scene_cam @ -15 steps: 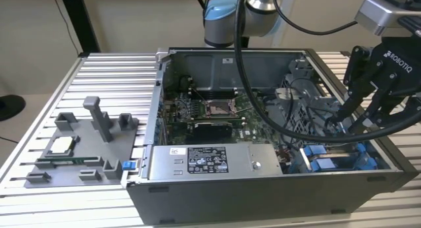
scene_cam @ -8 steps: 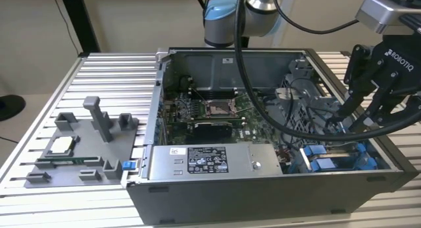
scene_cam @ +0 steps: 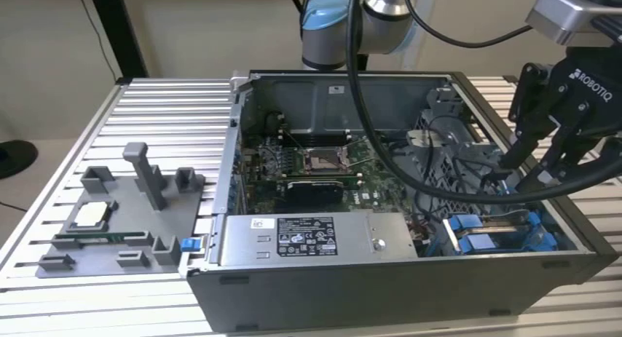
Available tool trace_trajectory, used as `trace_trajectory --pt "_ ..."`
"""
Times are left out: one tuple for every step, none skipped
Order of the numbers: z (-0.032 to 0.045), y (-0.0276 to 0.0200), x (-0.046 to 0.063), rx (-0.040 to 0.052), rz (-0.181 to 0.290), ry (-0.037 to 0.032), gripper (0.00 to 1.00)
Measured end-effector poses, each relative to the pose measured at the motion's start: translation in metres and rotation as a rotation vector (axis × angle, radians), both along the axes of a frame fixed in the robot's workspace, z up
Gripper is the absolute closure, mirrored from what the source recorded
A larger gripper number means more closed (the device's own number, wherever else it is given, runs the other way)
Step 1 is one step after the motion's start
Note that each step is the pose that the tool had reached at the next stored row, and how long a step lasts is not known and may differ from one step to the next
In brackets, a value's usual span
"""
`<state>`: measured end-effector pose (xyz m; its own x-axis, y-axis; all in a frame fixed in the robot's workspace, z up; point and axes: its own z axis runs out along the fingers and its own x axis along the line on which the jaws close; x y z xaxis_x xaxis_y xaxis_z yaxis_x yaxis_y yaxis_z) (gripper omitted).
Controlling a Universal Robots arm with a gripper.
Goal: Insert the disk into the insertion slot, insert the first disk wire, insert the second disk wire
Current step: 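Insert the disk into the insertion slot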
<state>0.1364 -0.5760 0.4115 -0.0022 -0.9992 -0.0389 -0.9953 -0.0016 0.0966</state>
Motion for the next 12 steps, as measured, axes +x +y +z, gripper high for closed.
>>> trace_trajectory --pt "0.0 0.0004 0.0 0.0001 0.0 -0.0002 0.0" --pt "0.0 0.0009 0.0 0.0 0.0 -0.0004 0.0" --pt "0.0 0.0014 0.0 0.0 0.0 -0.0008 0.0" --pt "0.0 0.0021 0.0001 -0.0001 0.0 -0.0011 0.0" --pt "0.0 0.0028 0.0001 0.0 0.0 -0.0014 0.0" --pt "0.0 0.0037 0.0001 0.0 0.0 -0.0016 0.0" --pt "0.0 0.0046 0.0001 0.0 0.0 -0.0017 0.0" --pt "-0.0001 0.0056 0.0 0.0001 0.0 -0.0019 0.0" --pt "0.0 0.0065 0.0 0.0001 0.0 -0.002 0.0" --pt "-0.0001 0.0072 0.0001 0.0001 0.0 -0.0022 0.0" --pt "-0.0001 0.008 0.0001 0.0001 0.0 -0.0024 0.0" --pt "0.0 0.0088 0.0002 0.0001 0.0 -0.0026 0.0"
